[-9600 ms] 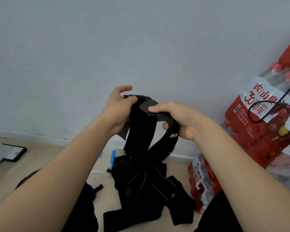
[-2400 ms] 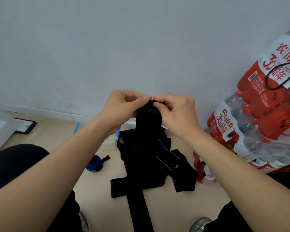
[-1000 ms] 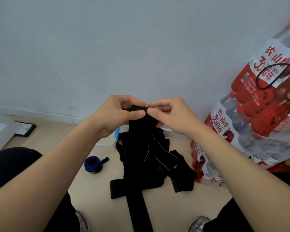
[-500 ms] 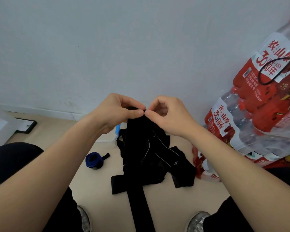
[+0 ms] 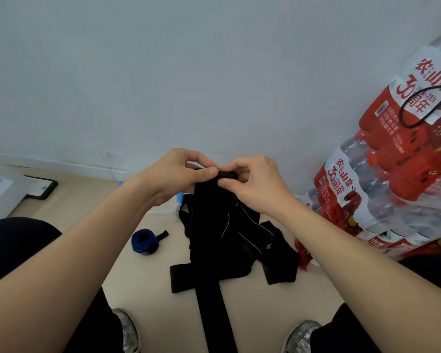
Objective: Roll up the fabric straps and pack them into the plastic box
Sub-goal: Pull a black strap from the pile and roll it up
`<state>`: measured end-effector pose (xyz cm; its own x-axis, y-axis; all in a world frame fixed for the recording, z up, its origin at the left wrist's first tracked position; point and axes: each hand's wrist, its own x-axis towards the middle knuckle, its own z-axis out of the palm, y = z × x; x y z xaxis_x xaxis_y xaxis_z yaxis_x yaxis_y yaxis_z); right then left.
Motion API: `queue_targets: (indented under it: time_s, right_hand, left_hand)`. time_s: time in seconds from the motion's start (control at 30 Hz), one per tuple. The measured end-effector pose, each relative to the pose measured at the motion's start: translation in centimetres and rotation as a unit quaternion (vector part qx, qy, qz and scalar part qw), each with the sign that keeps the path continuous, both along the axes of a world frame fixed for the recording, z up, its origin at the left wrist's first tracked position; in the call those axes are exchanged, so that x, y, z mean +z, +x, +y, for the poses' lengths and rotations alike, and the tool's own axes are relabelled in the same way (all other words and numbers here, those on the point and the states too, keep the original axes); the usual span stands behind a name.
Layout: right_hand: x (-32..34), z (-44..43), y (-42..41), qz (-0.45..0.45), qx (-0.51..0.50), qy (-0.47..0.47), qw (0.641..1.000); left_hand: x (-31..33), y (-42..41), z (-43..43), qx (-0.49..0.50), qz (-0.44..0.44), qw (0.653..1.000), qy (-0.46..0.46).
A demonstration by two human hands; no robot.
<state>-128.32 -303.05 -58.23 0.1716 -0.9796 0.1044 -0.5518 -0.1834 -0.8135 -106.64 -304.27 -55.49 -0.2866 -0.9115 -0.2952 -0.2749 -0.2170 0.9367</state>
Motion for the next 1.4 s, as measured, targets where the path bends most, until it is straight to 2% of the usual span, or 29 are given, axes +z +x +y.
queue_targets:
  time_s: [0.1, 0.17, 0.27, 0.4, 0.5, 0.67, 0.77, 0.93, 1.07, 1.17, 1.27, 1.4]
  right_hand:
    - [-0.1, -0.4, -0.5, -0.053, 0.058, 0.109, 0.991]
    - [-0.3, -0.4, -0.5, -0.067, 0.069, 0.134, 0.986]
    - [-0.9, -0.4, -0.1, -0.038, 0.047, 0.100, 0.993]
    - [-1.6, -0.4, 0.6, -0.017, 0.029, 0.063, 0.997]
    - [-2.0, -0.1, 0.8, 0.002, 0.029, 0.047, 0.998]
    - [-1.4, -0.2, 0.6, -0.058, 0.106, 0.169, 0.978]
    - [-1.3, 0.0, 0.7, -0.063, 0.102, 0.222, 0.968]
    - [-1.7, 0.3, 0.9, -0.007, 0.048, 0.148, 0.988]
    - [-2.3, 0.6, 1.2, 0.024, 0.040, 0.084, 0.995]
    - [-2.7, 0.9, 1.3, 0.044, 0.044, 0.059, 0.996]
    - [-2.8, 0.7, 1.2, 0.033, 0.061, 0.089, 0.994]
    - [-3.0, 0.0, 1.1, -0.028, 0.060, 0.198, 0.978]
  left_hand:
    - [-0.6, 0.3, 0.2, 0.032, 0.008, 0.999, -0.015]
    - [-1.1, 0.4, 0.4, 0.040, -0.020, 0.998, -0.048]
    - [-1.5, 0.7, 0.6, 0.023, -0.047, 0.996, -0.070]
    - [-1.9, 1.0, 0.9, -0.021, -0.020, 0.999, -0.014]
    - [-2.4, 1.1, 1.0, -0.006, -0.028, 0.999, -0.026]
    - [-2.9, 1.9, 1.2, 0.025, -0.044, 0.997, -0.064]
    - [-3.0, 1.9, 1.5, 0.013, -0.063, 0.993, -0.097]
    - [-3.2, 1.6, 1.7, -0.020, -0.112, 0.986, -0.118]
    - [-3.7, 1.5, 2.1, -0.053, -0.085, 0.992, -0.071]
    - [-4.1, 1.7, 2.1, -0.047, -0.091, 0.990, -0.096]
    - [-4.7, 1.7, 2.2, -0.033, -0.103, 0.986, -0.128]
    - [-5.3, 1.7, 2.3, -0.020, -0.098, 0.988, -0.122]
